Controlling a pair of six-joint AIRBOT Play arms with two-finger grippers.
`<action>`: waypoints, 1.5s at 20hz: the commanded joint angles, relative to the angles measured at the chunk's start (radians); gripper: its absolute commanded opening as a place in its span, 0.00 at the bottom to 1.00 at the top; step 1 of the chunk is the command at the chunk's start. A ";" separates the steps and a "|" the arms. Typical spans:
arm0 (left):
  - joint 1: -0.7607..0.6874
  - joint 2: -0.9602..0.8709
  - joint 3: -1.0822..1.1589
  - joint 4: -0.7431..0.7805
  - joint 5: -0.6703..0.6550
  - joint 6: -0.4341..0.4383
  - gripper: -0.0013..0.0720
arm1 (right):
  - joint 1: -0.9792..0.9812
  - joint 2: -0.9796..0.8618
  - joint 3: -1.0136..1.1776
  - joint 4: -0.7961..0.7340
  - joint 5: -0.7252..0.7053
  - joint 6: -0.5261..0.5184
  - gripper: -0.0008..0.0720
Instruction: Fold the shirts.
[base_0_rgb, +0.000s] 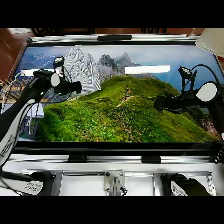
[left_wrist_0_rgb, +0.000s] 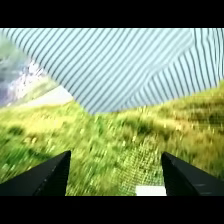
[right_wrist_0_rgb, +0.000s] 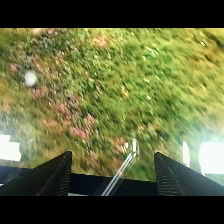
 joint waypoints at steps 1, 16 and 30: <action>0.018 -0.156 0.136 -0.012 -0.067 0.014 1.00 | 0.001 0.000 0.000 0.008 0.022 -0.002 0.86; 0.026 -0.212 0.145 -0.012 0.199 -0.019 0.09 | 0.001 0.000 0.000 0.037 0.045 -0.002 0.86; -0.409 0.681 0.159 -0.012 0.084 0.187 0.09 | 0.001 0.309 0.460 -0.206 0.018 -0.024 0.86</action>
